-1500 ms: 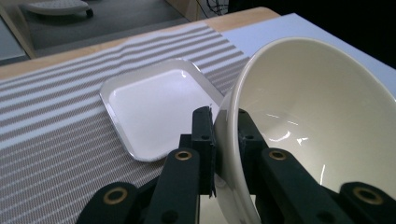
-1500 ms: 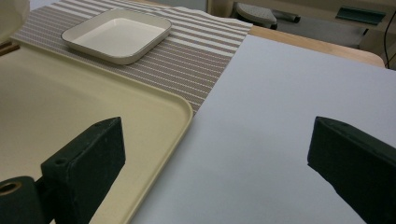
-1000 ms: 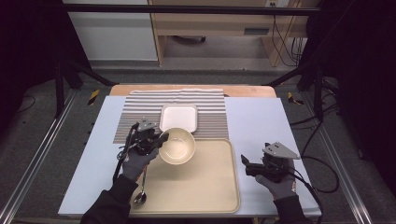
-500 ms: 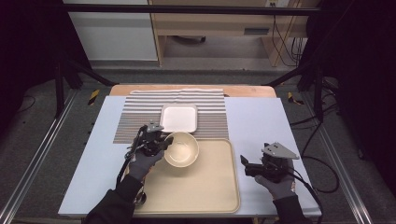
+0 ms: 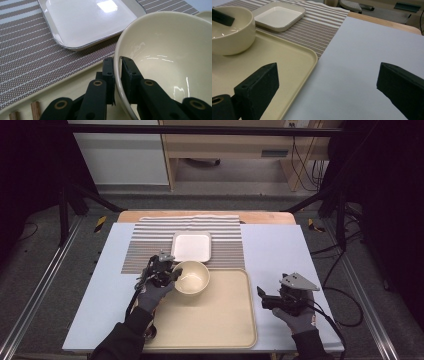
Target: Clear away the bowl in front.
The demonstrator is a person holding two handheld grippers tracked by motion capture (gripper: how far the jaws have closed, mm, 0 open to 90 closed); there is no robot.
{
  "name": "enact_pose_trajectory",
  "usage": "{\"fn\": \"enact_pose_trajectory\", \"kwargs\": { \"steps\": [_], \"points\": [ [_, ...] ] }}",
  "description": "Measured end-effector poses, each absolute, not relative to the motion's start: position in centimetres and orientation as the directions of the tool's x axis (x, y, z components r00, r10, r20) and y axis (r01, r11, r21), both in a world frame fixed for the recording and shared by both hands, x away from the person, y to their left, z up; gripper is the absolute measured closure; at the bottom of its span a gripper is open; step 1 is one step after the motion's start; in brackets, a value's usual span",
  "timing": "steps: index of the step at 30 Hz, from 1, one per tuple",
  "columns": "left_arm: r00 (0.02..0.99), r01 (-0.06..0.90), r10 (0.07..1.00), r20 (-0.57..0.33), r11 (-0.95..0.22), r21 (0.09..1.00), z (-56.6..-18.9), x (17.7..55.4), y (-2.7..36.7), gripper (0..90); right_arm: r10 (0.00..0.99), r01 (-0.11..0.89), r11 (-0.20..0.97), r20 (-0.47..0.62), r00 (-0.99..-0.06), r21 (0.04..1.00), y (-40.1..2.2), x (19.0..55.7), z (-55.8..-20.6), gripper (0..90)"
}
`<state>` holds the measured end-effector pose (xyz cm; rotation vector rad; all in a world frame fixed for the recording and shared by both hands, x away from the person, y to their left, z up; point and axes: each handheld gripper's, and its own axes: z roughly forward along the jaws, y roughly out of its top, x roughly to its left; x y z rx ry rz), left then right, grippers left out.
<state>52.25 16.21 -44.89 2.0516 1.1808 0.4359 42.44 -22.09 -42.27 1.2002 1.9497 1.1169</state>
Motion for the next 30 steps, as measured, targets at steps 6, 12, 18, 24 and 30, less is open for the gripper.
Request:
{"fn": "enact_pose_trajectory", "kwargs": {
  "steps": [6,12,18,24,30],
  "points": [
    [0.529,0.608,0.847,-0.060,-0.329,0.722,-45.1,52.4,16.3,80.3,0.905,0.415,0.243,-0.050,-0.423,0.877,-22.1,42.5,-42.3,4.3],
    [0.535,0.597,0.844,-0.046,-0.339,0.727,-45.0,52.4,16.4,79.8,0.905,0.415,0.242,-0.049,-0.423,0.877,-22.1,42.4,-42.3,4.3],
    [0.539,0.578,0.841,-0.047,-0.329,0.747,-44.0,52.1,17.1,72.9,0.905,0.413,0.242,-0.050,-0.423,0.878,-22.1,42.4,-42.2,4.2],
    [0.539,0.538,0.841,-0.055,-0.293,0.790,-41.9,51.5,18.2,64.6,0.905,0.413,0.240,-0.048,-0.422,0.878,-22.2,42.4,-42.2,4.2],
    [0.542,0.501,0.838,-0.070,-0.255,0.827,-39.8,51.1,19.6,49.7,0.907,0.413,0.235,-0.046,-0.419,0.880,-22.2,42.4,-42.2,4.2]
  ]
}}
